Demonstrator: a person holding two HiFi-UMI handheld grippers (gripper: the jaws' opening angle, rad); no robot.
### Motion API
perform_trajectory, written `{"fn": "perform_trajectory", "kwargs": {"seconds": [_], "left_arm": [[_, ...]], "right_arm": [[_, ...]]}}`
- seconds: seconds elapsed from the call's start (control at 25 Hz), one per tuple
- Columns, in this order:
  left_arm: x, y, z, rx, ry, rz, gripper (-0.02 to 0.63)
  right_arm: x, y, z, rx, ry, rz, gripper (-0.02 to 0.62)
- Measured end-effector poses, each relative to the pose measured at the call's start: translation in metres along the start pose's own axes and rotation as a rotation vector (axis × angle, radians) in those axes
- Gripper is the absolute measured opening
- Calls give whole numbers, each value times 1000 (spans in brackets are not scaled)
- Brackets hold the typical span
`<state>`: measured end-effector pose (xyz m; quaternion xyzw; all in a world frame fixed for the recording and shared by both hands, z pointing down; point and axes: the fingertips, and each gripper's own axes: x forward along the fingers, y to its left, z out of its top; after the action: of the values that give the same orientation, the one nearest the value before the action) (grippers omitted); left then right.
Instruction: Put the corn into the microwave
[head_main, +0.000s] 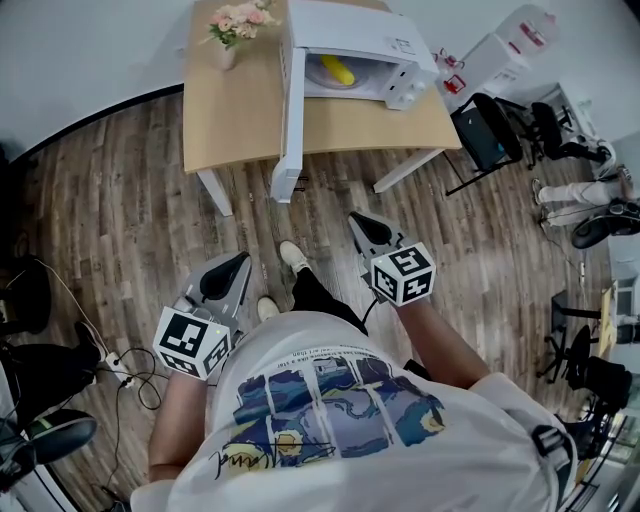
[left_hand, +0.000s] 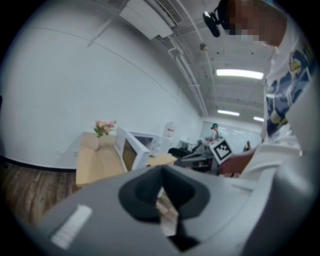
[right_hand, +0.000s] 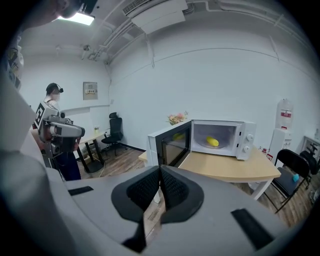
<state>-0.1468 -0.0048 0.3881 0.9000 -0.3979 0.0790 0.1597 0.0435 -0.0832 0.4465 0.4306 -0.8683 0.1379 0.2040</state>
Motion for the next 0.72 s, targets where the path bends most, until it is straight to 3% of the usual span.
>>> {"fn": "perform_trajectory", "kwargs": {"seconds": [0.72], "left_arm": [[4, -5, -1, 2, 2, -13, 9]], "right_arm": [[-9, 7, 5, 0, -12, 23, 11]]}}
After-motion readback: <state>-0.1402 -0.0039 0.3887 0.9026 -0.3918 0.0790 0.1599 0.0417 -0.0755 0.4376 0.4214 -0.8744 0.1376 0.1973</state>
